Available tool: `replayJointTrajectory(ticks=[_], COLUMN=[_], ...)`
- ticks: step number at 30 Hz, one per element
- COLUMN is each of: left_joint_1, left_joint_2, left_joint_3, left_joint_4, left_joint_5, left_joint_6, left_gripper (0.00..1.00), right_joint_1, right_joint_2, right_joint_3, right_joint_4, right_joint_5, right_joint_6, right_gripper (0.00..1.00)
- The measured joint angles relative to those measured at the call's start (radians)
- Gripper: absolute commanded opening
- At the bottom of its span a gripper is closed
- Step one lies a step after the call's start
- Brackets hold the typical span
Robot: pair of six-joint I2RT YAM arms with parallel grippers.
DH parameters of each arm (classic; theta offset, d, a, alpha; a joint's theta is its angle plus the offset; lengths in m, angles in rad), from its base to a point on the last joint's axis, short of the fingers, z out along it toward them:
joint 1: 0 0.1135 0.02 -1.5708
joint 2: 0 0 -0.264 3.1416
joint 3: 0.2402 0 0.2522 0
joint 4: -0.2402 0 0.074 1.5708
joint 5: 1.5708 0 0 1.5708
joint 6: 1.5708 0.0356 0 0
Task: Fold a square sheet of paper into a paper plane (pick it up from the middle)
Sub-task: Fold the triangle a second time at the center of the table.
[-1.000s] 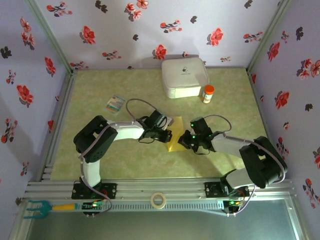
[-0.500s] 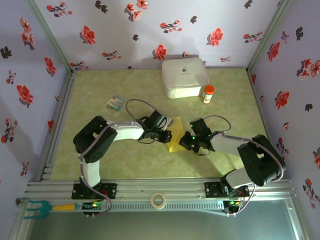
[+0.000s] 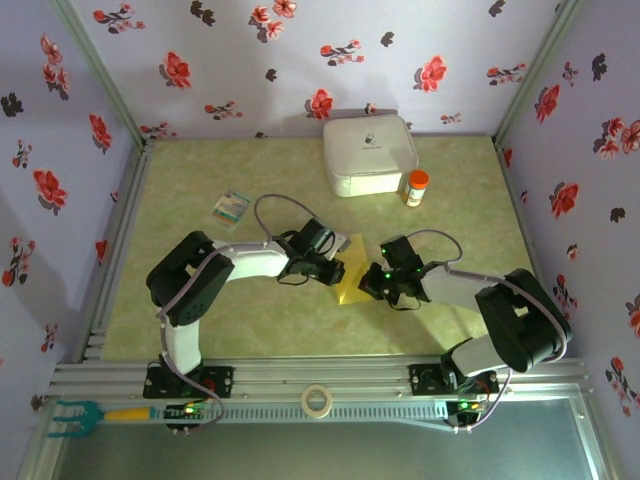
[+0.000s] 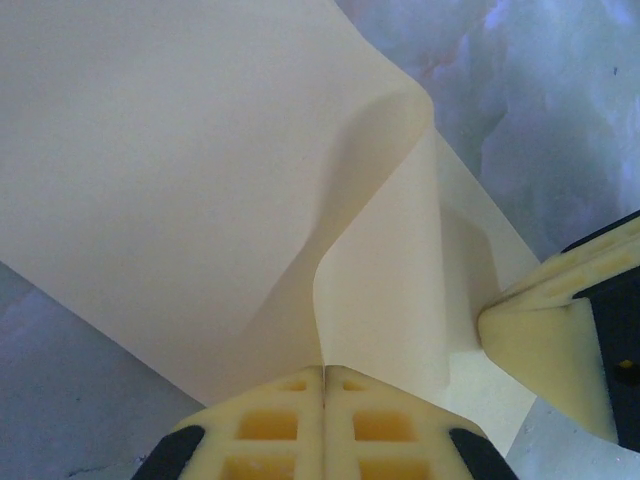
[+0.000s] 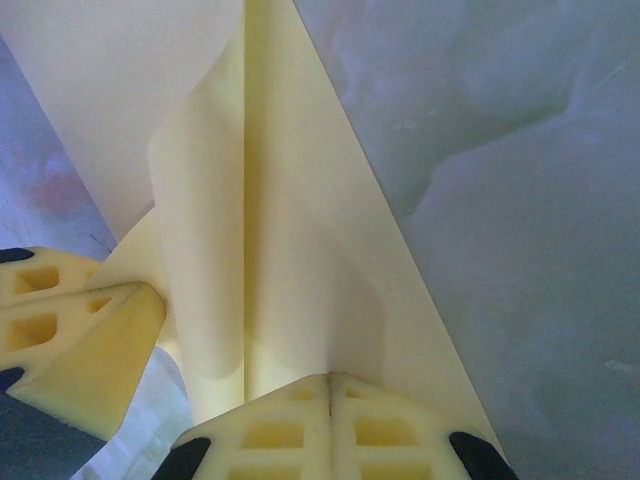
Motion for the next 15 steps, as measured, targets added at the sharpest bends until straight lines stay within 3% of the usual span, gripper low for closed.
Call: replayJointTrajectory(ticks=[15], left_joint_1=[0.005], left_joint_2=[0.0], left_joint_3=[0.007], left_joint_4=[-0.006], left_joint_5=[-0.014], left_joint_6=[0.018], left_gripper=[0.04], right_joint_1=[-0.002], right_joint_2=[0.002], right_joint_3=[0.001], right_joint_4=[0.0], right_joint_5=[-0.002], right_joint_6=[-0.008], right_gripper=[0.02])
